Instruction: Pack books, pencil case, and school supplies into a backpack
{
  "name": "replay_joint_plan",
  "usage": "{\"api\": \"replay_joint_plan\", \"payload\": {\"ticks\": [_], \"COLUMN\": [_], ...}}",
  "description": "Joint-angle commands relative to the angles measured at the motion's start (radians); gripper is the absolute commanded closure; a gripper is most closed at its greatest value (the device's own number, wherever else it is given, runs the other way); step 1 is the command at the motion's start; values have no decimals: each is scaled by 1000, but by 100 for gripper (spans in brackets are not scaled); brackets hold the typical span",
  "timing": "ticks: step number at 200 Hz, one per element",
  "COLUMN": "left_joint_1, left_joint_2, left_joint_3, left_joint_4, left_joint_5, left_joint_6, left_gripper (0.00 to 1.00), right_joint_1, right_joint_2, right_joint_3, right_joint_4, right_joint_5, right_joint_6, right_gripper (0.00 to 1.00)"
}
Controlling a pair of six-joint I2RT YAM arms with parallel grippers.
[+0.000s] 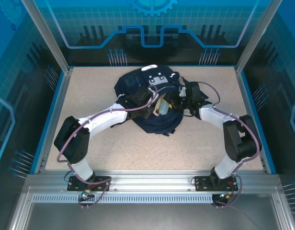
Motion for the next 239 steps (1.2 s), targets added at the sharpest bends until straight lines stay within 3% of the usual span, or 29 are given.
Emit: {"api": "replay_joint_plan", "payload": {"ticks": [1,35,61,95,115,161,198,223,239], "left_joint_1": [9,9,11,10,10,10,10,9,9], "left_joint_2": [-1,-44,-75,-89,-97,-112,-110,-119,-129], "left_joint_3": [46,45,48,59,50,42,39,31,19], "left_joint_4": [40,50,59,50,52,60,59,57,59], "left_joint_5": [-24,22,67,77,85,119,134,157,162], "left_joint_6": [11,-3,-38,-82,-91,-100,-111,-120,-128], "left_gripper": [73,87,90,92,92,93,94,95,96], "right_joint_1": [-8,9,27,31,30,35,54,62,67], "right_joint_2": [28,85,132,66,-12,-68,-41,-21,1], "right_joint_3": [-2,-2,41,17,11,-14,19,0,3], "right_joint_4": [186,279,272,118,-93,-255,-306,-173,-95], "right_joint_5": [37,75,75,90,123,100,77,37,19], "right_joint_6": [39,74,77,39,-37,-83,-99,-67,-37], "right_gripper": [74,65,55,31,28,29,40,55,59]}}
